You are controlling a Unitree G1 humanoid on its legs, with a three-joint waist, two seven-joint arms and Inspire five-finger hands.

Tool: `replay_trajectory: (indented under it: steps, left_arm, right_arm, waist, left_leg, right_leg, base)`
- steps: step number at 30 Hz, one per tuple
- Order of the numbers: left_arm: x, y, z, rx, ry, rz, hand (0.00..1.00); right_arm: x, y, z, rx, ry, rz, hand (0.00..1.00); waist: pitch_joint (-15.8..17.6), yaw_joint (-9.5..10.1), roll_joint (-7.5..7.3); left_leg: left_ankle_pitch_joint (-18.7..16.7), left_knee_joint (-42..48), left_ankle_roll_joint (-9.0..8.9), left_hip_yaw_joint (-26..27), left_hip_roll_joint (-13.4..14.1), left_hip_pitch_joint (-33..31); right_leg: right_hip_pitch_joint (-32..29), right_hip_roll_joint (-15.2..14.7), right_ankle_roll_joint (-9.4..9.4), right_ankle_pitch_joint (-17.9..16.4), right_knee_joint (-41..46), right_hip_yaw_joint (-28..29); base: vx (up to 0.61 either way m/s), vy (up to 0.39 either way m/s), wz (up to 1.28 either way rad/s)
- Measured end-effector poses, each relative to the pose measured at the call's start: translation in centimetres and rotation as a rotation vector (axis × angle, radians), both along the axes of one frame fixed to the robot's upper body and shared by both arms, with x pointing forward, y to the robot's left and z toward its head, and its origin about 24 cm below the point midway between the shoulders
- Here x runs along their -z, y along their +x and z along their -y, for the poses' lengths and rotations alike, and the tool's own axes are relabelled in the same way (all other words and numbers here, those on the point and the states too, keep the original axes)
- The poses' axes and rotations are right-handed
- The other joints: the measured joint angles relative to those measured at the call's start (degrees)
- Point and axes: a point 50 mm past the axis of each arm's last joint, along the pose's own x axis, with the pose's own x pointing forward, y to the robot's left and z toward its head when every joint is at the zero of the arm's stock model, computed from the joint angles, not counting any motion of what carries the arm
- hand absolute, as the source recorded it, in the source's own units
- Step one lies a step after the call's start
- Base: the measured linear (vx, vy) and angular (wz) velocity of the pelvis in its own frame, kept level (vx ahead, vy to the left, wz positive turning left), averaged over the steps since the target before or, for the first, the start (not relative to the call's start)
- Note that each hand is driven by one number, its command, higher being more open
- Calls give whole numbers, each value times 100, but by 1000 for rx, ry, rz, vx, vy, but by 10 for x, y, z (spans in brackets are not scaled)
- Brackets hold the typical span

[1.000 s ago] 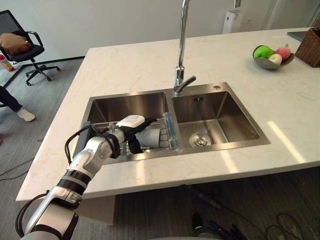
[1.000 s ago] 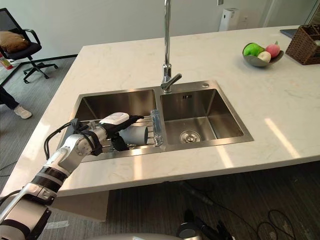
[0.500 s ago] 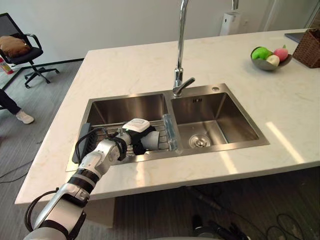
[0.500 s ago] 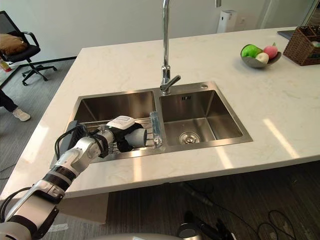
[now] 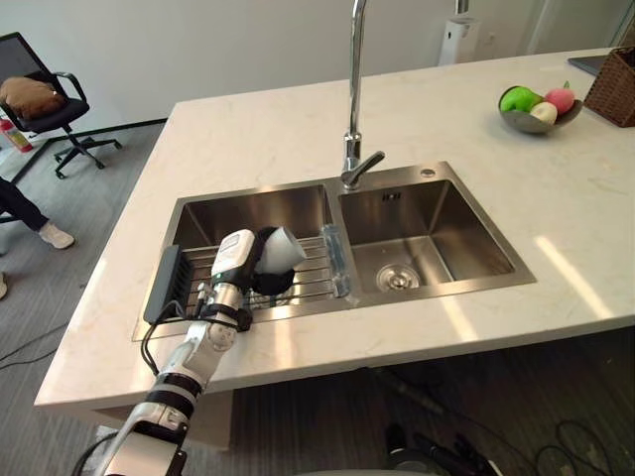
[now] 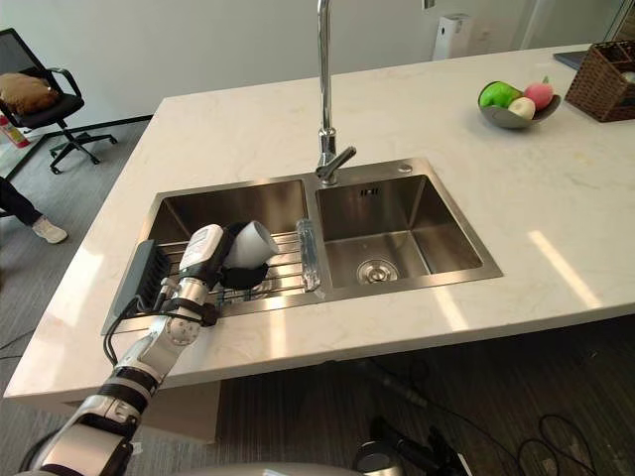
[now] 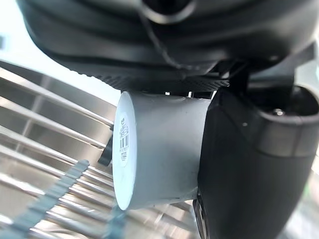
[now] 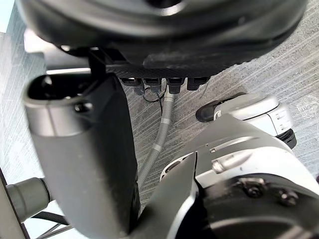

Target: Walk over to the sink, pick up the cup, carry it to the dishwasher, place the cup inside the dishwasher, then close the dishwasher door

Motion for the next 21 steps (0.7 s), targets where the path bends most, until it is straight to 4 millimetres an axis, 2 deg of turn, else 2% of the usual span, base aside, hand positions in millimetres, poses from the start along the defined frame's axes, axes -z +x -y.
replay_trajectory:
  steps: [4,5,7,9,13,16,19,21]
  left_arm:
    - [-7,-10,-16,-128,-361,73,0]
    - [-13,-15,-21,-171,-498,125,0]
    - [-20,-19,-25,-204,-589,180,0]
    - [-30,-28,-30,-231,-710,274,0]
    - [-35,-51,-35,-278,-769,380,0]
    - [-36,-71,-37,-340,-666,427,0]
    - [-43,-83,-32,-373,-629,489,0]
    - [-42,-89,-33,-396,-636,499,0]
  right_arm:
    - [0,-1,-2,9,-4,2,100]
    - [1,-2,-2,11,-6,0,100]
    - [1,-2,-3,13,-8,-3,100]
    - [1,-3,-3,14,-9,-11,100]
    - [2,-2,-4,11,-7,-18,100]
    - [2,1,-6,-25,-8,-24,100]
    - [2,4,-5,-72,-11,-38,100]
    - [3,7,-3,-114,-12,-57,100]
  waist:
    - [24,40,-43]
    - [36,63,-60]
    - [59,103,-95]
    - [94,228,-157]
    - [107,382,-183]
    - [116,535,-196]
    - [138,700,-209]
    - [140,796,-205]
  left_leg:
    - [6,-12,1,-119,-7,-4]
    - [6,-16,4,-228,-16,3]
    - [4,-18,9,-322,-22,23]
    - [2,-16,45,-412,-50,12]
    - [22,-8,94,-546,-81,-55]
    - [25,9,104,-597,-85,11]
    - [-269,739,192,-958,16,-382]
    - [-284,1019,222,-1274,8,-662]
  right_leg:
    - [59,-1,0,1,2,-162]
    - [116,-21,-1,1,1,-255]
    - [181,-38,-1,2,1,-337]
    - [236,-80,-2,1,-1,-443]
    - [253,-139,-5,-8,-2,-544]
    - [365,-146,17,-58,1,-578]
    - [500,-195,78,-131,37,-788]
    - [530,-258,103,-148,67,-1036]
  base:
    - [5,-7,15]
    - [-12,-11,25]
    - [-40,-16,23]
    - [-69,-19,19]
    - [-73,-34,16]
    - [-48,-30,13]
    - [-42,-22,42]
    - [-62,-27,74]
